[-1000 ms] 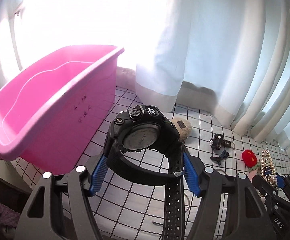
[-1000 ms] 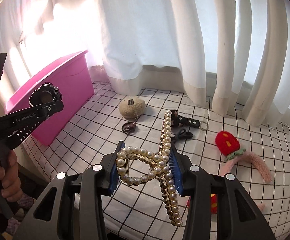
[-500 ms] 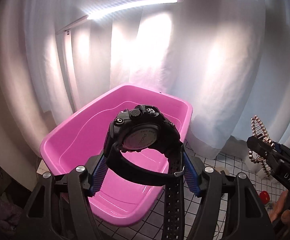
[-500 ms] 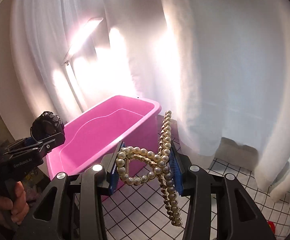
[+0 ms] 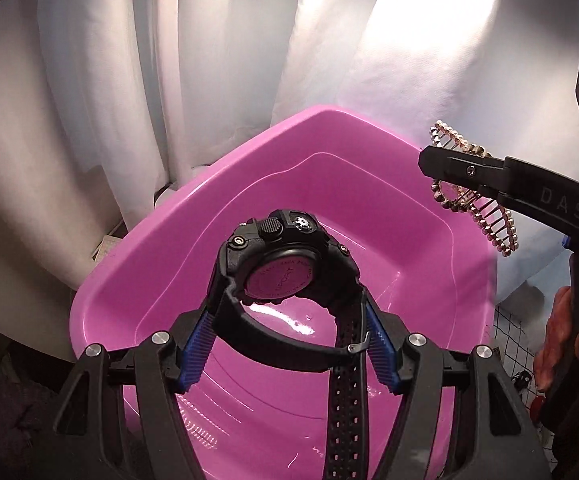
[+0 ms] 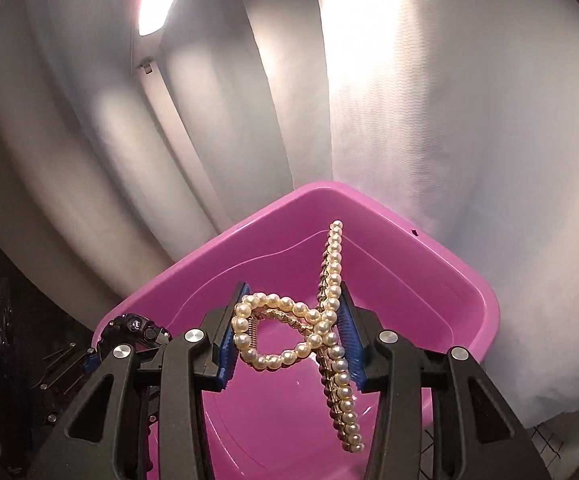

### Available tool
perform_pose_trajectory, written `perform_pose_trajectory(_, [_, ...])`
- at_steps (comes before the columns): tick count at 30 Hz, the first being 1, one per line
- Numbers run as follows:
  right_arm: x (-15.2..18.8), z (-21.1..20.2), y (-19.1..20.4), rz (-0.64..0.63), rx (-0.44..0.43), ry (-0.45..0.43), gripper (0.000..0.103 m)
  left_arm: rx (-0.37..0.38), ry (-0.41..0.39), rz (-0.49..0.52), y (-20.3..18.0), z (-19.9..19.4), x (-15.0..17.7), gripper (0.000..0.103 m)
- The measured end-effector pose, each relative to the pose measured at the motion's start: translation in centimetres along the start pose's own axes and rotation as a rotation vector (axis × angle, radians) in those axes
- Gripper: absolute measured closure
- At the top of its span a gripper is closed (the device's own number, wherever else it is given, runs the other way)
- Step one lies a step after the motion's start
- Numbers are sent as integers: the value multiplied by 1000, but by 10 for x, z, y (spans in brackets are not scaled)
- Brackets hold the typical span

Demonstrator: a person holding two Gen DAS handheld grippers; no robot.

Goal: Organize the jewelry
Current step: 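Lift the black watch with the left tool while the right tool lifts the pearl clip, then open both tools to drop the watch and pearl clip into the pink tub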

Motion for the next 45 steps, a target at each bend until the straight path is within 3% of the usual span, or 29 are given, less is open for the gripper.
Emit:
perform_pose_trajectory(8, [-2, 69, -14, 11, 32, 273, 61, -21, 128, -27, 19, 33, 4, 39])
perform_pose_trajectory(18, [6, 102, -28, 75, 61, 404, 61, -23, 207, -14, 15, 44, 1, 38])
perform_pose_trajectory(25, [-3, 113, -19, 84, 89, 426, 58, -46, 258, -27, 19, 49, 1, 37])
perform_pose_trajectory(26, [-4, 113, -19, 91, 88, 426, 45, -50, 263, -31, 18, 50, 0, 36])
perform_pose_trajectory(27, [-6, 113, -18, 91, 89, 422, 39, -51, 264, -35, 19, 49, 0, 35])
perform_pose_trajectory(28, [-8, 113, -17, 89, 87, 416, 39, -51, 259, -36, 19, 48, 0, 33])
perform_pose_trajectory(30, [-9, 114, -17, 87, 94, 418, 39, -58, 243, -31, 16, 49, -7, 20])
perform_pose_trajectory(32, [-9, 111, -14, 83, 91, 411, 39, -63, 235, -26, 17, 47, -7, 17])
perform_pose_trajectory(45, [7, 101, -22, 75, 71, 385, 39, -93, 221, -34, 24, 40, -7, 16])
Point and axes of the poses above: each gripper's, at about its wrist camera, not at the fingertips, and z roughly the way its jaws point, y to its left, x to its underside, the point moved 4 cm from there along z, roughly the way its jaws point, and after that the axes turned 1 degree about -z, right-handed, at the moved point
